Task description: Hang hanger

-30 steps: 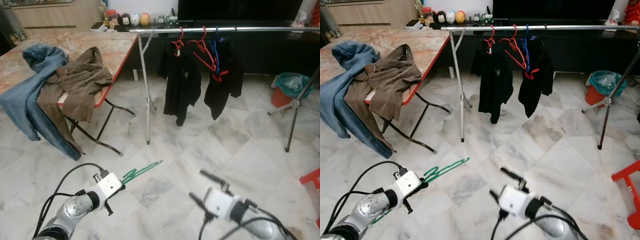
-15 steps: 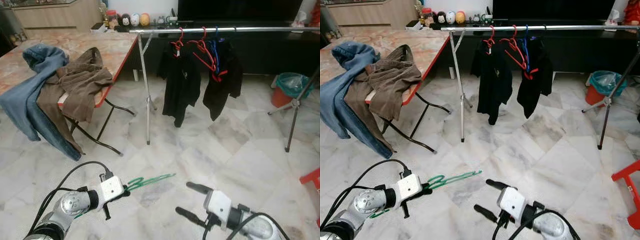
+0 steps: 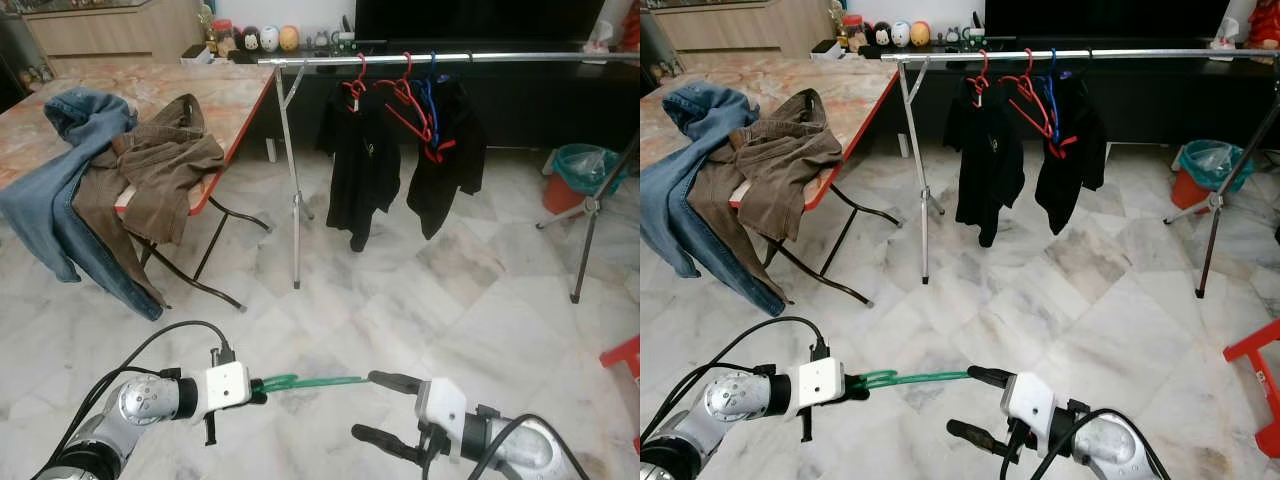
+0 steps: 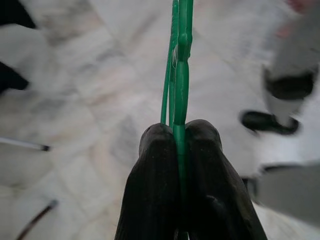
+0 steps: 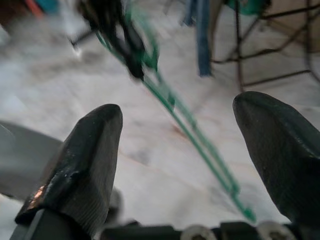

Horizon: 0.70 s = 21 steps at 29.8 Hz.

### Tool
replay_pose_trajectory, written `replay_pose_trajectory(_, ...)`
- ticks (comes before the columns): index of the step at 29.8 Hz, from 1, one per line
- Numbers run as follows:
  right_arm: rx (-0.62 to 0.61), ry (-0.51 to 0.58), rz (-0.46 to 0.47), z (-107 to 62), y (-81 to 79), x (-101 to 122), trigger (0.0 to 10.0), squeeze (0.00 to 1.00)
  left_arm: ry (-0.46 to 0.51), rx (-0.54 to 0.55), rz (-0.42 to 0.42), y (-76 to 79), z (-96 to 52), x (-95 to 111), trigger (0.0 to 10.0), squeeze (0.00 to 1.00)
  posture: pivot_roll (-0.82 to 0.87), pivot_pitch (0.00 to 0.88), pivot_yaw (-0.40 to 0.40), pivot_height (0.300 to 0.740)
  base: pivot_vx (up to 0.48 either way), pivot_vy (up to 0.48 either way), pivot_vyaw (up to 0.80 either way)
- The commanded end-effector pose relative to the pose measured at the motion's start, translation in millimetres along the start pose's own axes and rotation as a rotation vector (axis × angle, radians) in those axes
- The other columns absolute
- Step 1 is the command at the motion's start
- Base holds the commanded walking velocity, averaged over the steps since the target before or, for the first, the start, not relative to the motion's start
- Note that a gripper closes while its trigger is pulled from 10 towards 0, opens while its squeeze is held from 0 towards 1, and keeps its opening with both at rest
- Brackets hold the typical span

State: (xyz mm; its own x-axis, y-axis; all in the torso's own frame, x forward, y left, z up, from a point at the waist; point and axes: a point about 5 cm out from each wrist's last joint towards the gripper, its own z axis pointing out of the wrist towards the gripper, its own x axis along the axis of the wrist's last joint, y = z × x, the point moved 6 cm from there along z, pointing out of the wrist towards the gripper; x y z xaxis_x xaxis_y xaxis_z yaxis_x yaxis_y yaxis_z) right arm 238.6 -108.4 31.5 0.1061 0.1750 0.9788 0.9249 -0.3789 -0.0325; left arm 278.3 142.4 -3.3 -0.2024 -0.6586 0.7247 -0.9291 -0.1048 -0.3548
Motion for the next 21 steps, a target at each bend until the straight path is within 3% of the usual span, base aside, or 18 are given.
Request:
replay_pose_trajectory(1,0.020,0.026,0.032,-2.5,1.1,6.3,10.0,0.00,-0.025,-0.049,-0.006,8.1,-4.5,-5.9,10.0,0.00,0.09,0.010,0.070,0.740,0.000,0.000,0.00)
replay_pose_trajectory(5,0.071,-0.022,0.078,-4.2,-7.2,-9.0,10.0,0.00,-0.044,-0.103,-0.015,20.9,-4.7,-11.6,10.0,0.00,0.10,0.006,0.064,0.740,0.000,0.000,0.00)
replay_pose_trajectory(8,0.062,-0.031,0.072,-3.5,-7.0,-12.2,10.0,0.00,-0.039,-0.091,-0.014,19.5,-4.3,-10.2,10.0,0.00,0.10,0.005,0.063,0.740,0.000,0.000,0.00)
replay_pose_trajectory(11,-0.026,-0.031,0.021,-0.3,5.7,-12.1,10.0,0.00,-0.020,-0.027,-0.026,9.1,-5.1,-6.7,10.0,0.00,0.10,0.007,0.064,0.740,0.000,0.000,0.00)
replay_pose_trajectory(12,-0.134,-0.005,-0.004,-0.4,23.5,-5.6,10.0,0.00,0.010,0.066,-0.087,-5.1,-5.5,-4.1,10.0,0.00,0.09,0.005,0.065,0.740,0.000,0.000,0.00)
replay_pose_trajectory(13,-0.176,0.006,-0.014,-0.9,30.3,-3.0,10.0,0.00,0.024,0.103,-0.117,-10.6,-5.8,-3.2,10.0,0.00,0.09,0.005,0.065,0.740,0.000,0.000,0.00)
replay_pose_trajectory(14,-0.295,0.041,-0.023,-3.9,49.1,5.0,10.0,0.00,0.074,0.231,-0.211,-30.2,-8.0,0.2,10.0,0.00,0.09,0.004,0.066,0.740,0.000,0.000,0.00)
replay_pose_trajectory(15,-0.333,0.053,-0.025,-5.2,54.8,7.6,10.0,0.00,0.088,0.275,-0.238,-36.7,-9.3,0.8,10.0,0.00,0.09,0.004,0.066,0.740,0.000,0.000,0.00)
replay_pose_trajectory(16,-0.497,0.094,-0.020,-11.4,77.8,16.0,10.0,0.00,0.110,0.410,-0.315,-54.4,-15.5,-2.3,10.0,0.00,0.09,0.003,0.064,0.740,0.000,0.000,0.00)
replay_pose_trajectory(18,-0.636,0.163,0.008,-17.6,93.8,27.2,10.0,0.00,0.139,0.538,-0.416,-68.3,-21.5,-6.7,10.0,0.00,0.09,0.002,0.063,0.740,0.000,0.000,0.00)
replay_pose_trajectory(21,-0.718,0.211,0.046,-16.3,99.2,31.4,10.0,0.00,0.148,0.588,-0.468,-69.3,-20.2,-9.6,10.0,0.00,0.09,0.002,0.061,0.740,0.000,0.000,0.00)
